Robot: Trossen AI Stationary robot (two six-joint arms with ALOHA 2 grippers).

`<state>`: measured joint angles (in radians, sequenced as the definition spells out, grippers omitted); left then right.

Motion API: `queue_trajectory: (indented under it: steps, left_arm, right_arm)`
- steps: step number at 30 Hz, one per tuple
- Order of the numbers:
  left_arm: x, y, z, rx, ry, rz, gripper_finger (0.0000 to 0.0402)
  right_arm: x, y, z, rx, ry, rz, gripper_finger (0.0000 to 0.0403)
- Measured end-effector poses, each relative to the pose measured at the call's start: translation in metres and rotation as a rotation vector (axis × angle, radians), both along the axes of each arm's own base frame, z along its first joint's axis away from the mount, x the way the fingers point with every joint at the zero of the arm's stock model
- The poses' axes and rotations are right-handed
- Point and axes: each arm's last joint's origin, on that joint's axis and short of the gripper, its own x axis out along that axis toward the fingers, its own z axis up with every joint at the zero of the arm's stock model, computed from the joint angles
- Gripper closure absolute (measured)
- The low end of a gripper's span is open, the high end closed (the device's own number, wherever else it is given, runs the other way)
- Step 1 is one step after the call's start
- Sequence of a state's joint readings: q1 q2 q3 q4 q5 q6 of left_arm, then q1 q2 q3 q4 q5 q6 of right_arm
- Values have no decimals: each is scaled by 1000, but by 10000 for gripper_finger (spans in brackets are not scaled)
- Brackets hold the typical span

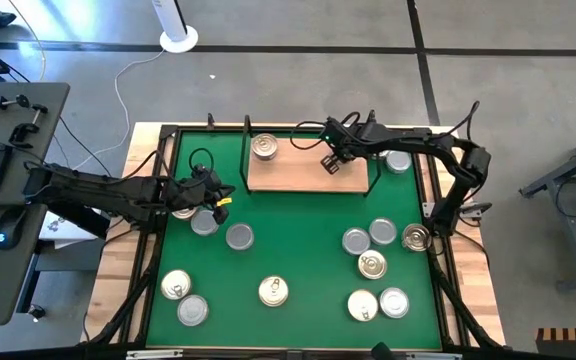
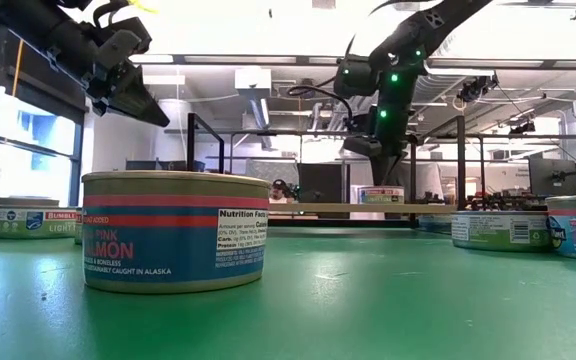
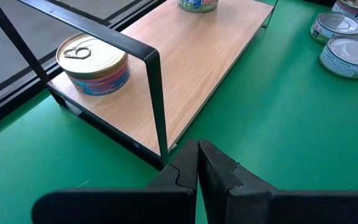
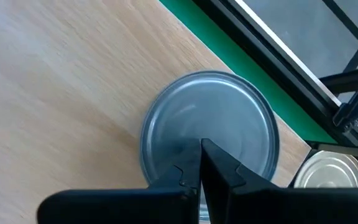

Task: Stack canned seafood by type on shelf
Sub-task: Put the green tuna can on the shelf

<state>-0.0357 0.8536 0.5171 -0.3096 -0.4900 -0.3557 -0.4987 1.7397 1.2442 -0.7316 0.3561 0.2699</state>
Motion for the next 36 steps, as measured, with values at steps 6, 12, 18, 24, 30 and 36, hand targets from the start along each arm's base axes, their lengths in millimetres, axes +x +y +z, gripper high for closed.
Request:
queue_trajectory:
  steps: [6, 12, 18, 24, 30, 36]
  left_arm:
    - [0, 0, 0, 0, 0, 0, 401]
    - [0, 0, 0, 0, 0, 0, 401]
    - [0, 0, 0, 0, 0, 0, 401]
    - [0, 0, 0, 0, 0, 0, 401]
    - [0, 0, 0, 0, 0, 0, 401]
    - [0, 0, 0, 0, 2, 0, 401]
  right_arm:
    - [-6, -1, -1, 15, 46, -13, 402]
    - [-6, -3, 0, -26, 62, -24, 402]
    - [2, 1, 8, -55, 42, -6, 402]
    - [10, 1, 11, -12, -57, 60, 402]
    - [12, -6, -2, 7, -33, 49, 402]
    - [12, -8, -6, -2, -11, 40, 402]
